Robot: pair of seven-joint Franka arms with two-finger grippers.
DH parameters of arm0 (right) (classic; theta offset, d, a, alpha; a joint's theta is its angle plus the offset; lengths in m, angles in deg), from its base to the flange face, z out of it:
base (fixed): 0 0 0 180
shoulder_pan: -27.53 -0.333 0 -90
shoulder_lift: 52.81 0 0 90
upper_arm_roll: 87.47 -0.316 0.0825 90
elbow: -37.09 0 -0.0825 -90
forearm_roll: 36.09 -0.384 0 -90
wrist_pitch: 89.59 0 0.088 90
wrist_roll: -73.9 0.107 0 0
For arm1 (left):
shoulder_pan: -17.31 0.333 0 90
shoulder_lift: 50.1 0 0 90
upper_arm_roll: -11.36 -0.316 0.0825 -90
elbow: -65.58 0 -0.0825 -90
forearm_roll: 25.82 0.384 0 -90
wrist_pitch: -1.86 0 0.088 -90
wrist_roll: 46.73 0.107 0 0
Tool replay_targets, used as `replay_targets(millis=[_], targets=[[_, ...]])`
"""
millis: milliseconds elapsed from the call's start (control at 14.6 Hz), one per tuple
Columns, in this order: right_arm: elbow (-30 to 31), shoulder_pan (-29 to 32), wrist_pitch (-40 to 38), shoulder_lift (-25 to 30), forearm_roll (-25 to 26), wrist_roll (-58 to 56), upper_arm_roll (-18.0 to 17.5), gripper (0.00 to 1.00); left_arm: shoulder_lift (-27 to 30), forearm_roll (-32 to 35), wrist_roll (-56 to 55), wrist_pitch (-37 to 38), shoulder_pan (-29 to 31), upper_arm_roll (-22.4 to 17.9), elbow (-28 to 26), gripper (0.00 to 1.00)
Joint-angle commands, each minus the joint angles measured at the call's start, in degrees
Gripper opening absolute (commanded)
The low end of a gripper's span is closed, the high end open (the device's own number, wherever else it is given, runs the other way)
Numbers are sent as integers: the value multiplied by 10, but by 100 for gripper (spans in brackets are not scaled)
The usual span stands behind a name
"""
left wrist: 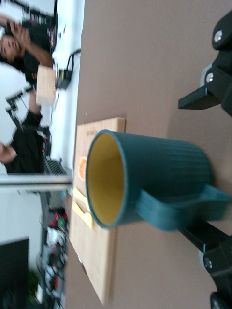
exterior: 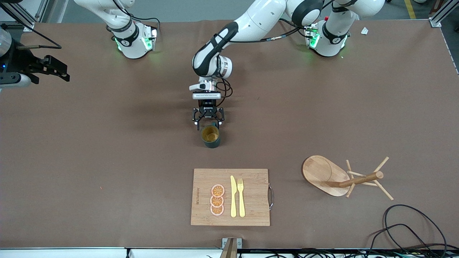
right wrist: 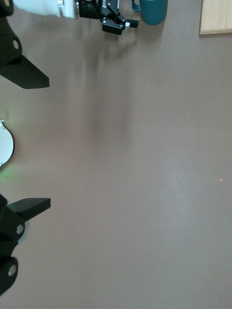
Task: Transfer cup from left to right arm and place
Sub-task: 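Open the left gripper and raise it while the right gripper reaches the mug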
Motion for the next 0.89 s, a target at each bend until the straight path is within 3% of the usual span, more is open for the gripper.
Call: replay_targets(millis=[0,275,549,824], targets=[[22,-6,3,15,-5,9,1,100,36,-95,8,46,-15,38,-4,100],[28,-11,5,22,-38,58,1,100,111,-267,22,132,-12,95,-7,100],[33,-20,4,27,-56,110,1,100,234,-455,146,140,9,87,-4,100],[33,-67,6,30,-73,217,0,100,351,-572,289,140,122,88,-4,100]])
